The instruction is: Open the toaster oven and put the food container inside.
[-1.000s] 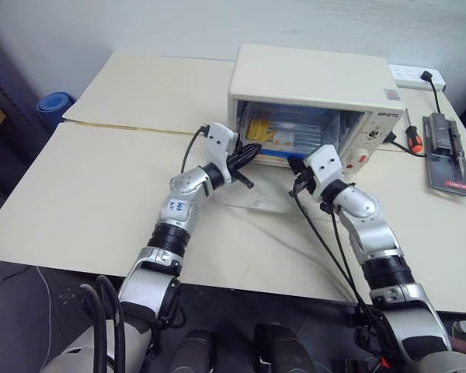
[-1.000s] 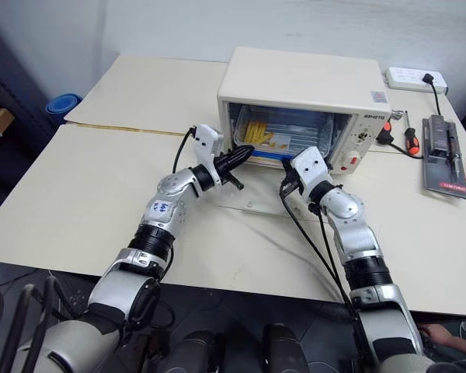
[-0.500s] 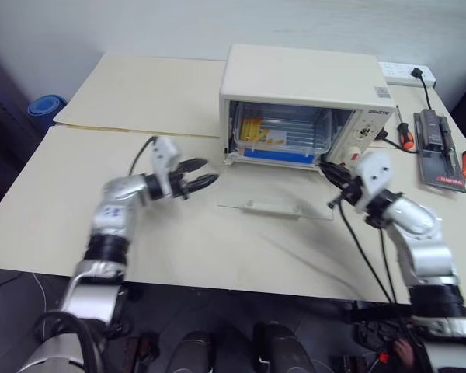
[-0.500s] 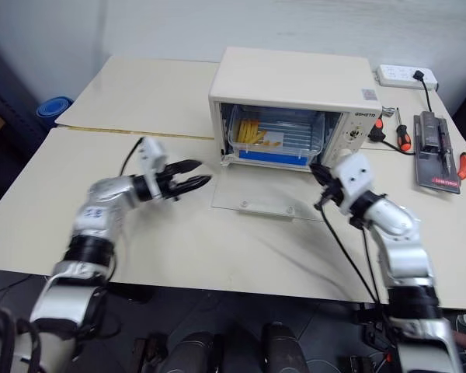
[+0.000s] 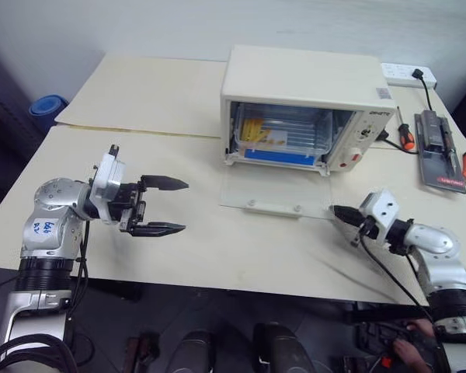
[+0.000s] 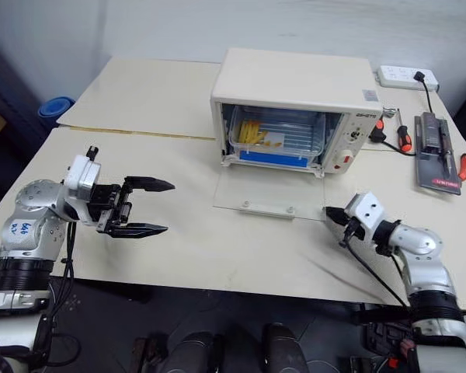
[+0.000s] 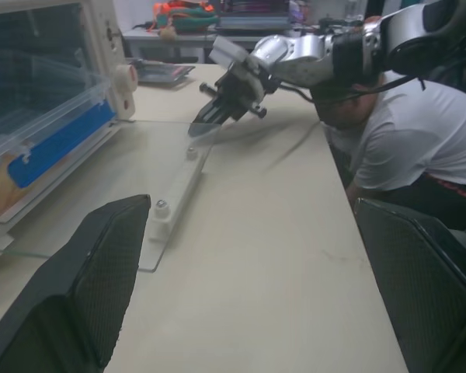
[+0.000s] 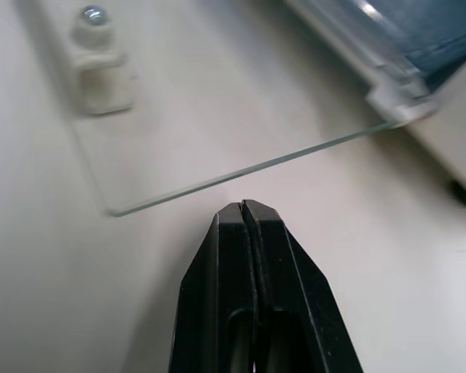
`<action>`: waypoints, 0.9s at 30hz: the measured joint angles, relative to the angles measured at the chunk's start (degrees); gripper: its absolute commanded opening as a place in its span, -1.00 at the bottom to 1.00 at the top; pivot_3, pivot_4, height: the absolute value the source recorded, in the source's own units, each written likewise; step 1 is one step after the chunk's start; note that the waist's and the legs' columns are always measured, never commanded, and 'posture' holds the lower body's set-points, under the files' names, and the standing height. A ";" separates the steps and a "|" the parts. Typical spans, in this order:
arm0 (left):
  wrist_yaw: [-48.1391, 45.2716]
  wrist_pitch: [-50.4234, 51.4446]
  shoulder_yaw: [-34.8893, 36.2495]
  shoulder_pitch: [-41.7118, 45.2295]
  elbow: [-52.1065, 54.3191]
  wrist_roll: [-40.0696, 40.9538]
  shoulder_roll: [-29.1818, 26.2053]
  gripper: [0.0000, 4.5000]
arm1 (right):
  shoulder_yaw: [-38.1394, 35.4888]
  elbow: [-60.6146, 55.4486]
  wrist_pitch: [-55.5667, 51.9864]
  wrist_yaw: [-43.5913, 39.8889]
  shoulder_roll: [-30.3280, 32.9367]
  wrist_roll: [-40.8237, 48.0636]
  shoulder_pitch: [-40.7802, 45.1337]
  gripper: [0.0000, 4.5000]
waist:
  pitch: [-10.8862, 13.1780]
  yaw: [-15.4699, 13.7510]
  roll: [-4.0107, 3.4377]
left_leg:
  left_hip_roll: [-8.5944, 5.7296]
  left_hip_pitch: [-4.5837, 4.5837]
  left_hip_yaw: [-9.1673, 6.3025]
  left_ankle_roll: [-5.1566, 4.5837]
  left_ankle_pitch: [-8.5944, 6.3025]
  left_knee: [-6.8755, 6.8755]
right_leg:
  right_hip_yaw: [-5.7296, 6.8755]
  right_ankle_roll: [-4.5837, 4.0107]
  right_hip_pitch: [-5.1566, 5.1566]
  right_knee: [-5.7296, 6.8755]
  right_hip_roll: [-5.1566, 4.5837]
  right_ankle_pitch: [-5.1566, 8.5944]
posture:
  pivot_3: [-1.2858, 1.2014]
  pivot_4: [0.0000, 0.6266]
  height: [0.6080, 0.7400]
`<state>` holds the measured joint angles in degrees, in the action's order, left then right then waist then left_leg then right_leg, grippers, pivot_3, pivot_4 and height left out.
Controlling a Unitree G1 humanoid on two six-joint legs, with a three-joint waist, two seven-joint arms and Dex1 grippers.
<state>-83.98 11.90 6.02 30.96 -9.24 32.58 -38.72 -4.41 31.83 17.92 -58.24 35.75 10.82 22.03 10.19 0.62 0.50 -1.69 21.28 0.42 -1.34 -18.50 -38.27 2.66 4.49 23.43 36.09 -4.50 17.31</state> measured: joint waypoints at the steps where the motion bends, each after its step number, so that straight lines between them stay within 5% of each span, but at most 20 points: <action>1: 0.88 0.90 0.07 -0.18 0.73 0.77 0.44 1.00 | 0.21 0.01 0.72 -0.57 -1.30 0.41 0.26 -1.00 | 0.01 0.17 -0.01 | 0.00 0.00 0.00 0.01 0.01 -0.01 | 0.00 0.00 0.00 0.15 0.00 0.00 | 0.03 -0.52 1.00; 11: 12.50 3.46 5.55 -2.33 2.33 2.25 3.08 1.00 | -4.94 -8.97 -0.73 -1.40 -5.20 12.04 0.99 -1.00 | 0.01 -0.09 -0.02 | 0.00 0.00 -0.04 0.01 0.00 -0.04 | 0.01 0.00 0.02 0.27 -0.02 0.00 | 0.03 -0.52 1.00; 20: 19.53 -5.22 7.46 -4.12 -2.79 -3.37 3.82 1.00 | -10.14 -23.33 -15.18 4.32 -5.59 23.82 2.39 -1.00 | 0.01 -0.52 -0.03 | -0.01 0.02 -0.06 0.02 -0.01 0.06 | 0.03 0.00 0.04 0.19 -0.03 0.00 | 0.03 -0.52 1.00; 27: 21.19 -11.35 7.48 -14.46 -3.53 -8.53 1.43 1.00 | -8.32 -33.73 -17.95 -6.02 3.02 21.73 -14.25 -0.15 | 0.01 -0.69 -0.04 | -0.02 0.05 -0.03 -0.19 -0.13 0.09 | 0.01 0.03 -0.06 -0.14 -0.06 -0.02 | 0.03 -0.52 1.00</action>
<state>-62.80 0.55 13.50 16.51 -12.77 24.05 -37.29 -12.73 -1.90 -0.03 -64.26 38.77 32.55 7.77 10.20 -0.08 0.46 -1.71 21.33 0.39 -1.53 -18.63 -38.18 2.67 4.52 23.37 35.95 -4.56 17.30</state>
